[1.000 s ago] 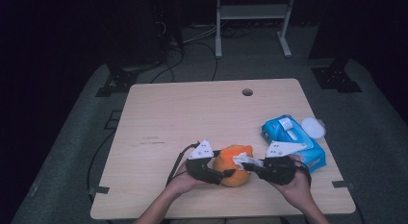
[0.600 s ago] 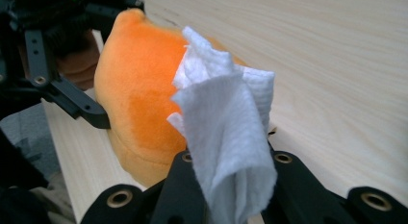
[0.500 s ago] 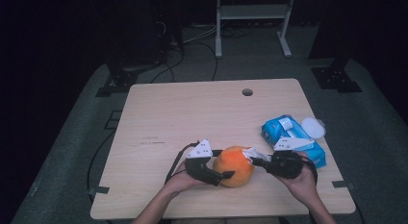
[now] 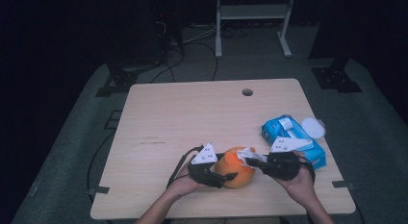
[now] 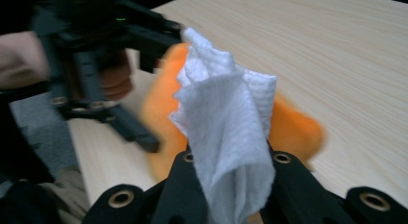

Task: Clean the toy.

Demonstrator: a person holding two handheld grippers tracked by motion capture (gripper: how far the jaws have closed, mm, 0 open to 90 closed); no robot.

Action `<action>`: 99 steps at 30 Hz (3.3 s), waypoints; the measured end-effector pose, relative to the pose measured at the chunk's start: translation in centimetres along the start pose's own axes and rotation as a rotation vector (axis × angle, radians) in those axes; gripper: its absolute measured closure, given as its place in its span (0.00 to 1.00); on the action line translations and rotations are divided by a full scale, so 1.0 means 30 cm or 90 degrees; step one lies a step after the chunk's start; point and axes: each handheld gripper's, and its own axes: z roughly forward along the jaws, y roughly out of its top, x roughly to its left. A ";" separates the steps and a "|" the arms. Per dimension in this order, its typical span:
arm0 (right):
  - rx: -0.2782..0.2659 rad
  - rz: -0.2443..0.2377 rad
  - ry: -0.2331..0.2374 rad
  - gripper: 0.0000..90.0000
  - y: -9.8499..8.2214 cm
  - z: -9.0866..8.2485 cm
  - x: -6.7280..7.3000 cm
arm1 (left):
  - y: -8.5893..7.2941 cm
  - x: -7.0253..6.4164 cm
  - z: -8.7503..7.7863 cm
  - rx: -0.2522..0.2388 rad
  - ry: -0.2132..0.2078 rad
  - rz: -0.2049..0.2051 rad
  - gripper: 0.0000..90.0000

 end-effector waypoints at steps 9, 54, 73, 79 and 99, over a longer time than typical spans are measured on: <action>0.020 -0.021 -0.007 0.93 -0.001 0.000 0.032 | 0.008 0.001 -0.005 -0.012 -0.002 -0.002 0.28; 0.048 -0.021 0.018 0.93 0.007 -0.003 0.002 | -0.007 -0.078 0.030 0.037 -0.066 0.116 0.31; 0.063 0.043 -0.033 0.93 -0.071 -0.046 -0.116 | -0.031 0.006 -0.006 0.008 -0.062 0.033 0.32; 0.035 0.027 -0.005 0.92 -0.036 -0.050 -0.068 | -0.034 0.027 -0.010 -0.003 -0.054 -0.002 0.32; 0.014 -0.012 0.042 0.92 0.011 -0.002 0.023 | -0.005 -0.016 -0.002 -0.006 0.020 0.084 0.34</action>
